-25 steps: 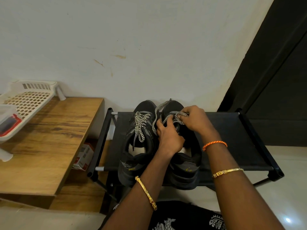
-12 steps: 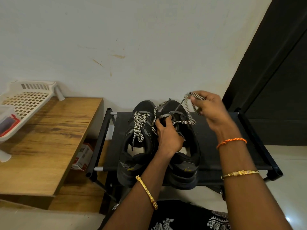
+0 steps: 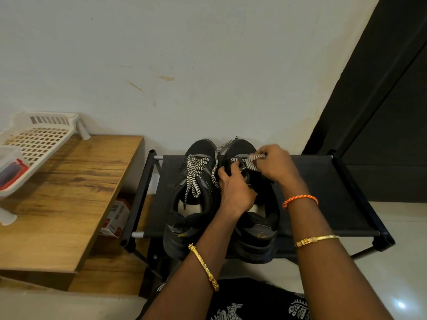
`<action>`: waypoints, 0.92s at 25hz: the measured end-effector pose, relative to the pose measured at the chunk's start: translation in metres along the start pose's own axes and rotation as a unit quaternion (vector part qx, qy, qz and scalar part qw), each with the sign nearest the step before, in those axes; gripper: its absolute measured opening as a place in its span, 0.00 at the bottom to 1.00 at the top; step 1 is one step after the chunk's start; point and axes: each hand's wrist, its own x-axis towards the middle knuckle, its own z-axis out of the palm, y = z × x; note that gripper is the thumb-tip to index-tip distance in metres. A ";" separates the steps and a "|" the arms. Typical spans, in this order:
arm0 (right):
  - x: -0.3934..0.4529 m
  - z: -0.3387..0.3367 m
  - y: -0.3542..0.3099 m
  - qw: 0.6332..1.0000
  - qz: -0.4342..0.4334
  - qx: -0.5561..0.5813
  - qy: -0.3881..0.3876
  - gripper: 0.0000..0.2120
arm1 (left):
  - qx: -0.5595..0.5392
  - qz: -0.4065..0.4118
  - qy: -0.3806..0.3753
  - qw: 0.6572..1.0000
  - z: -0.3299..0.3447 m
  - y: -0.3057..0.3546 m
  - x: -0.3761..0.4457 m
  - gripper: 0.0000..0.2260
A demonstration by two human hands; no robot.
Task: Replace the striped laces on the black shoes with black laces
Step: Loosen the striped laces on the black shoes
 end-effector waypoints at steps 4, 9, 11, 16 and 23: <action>0.001 0.003 0.005 0.999 0.014 0.004 -0.046 0.02 | 0.003 0.000 -0.003 1.000 -0.001 0.001 -0.001 0.37; 0.003 0.005 0.003 0.994 0.017 0.009 -0.109 0.05 | 0.009 0.000 -0.002 1.000 -0.002 0.002 -0.003 0.36; 0.001 -0.002 0.006 0.980 0.024 0.144 -0.133 0.10 | 0.005 -0.002 0.000 1.000 -0.001 0.003 -0.004 0.36; 0.001 -0.013 0.009 0.926 0.054 0.334 -0.164 0.12 | 0.000 -0.007 -0.004 1.000 -0.001 0.004 -0.002 0.35; -0.001 0.000 0.013 0.823 0.111 0.548 -0.104 0.15 | -0.040 -0.012 -0.006 0.999 -0.002 0.000 0.002 0.35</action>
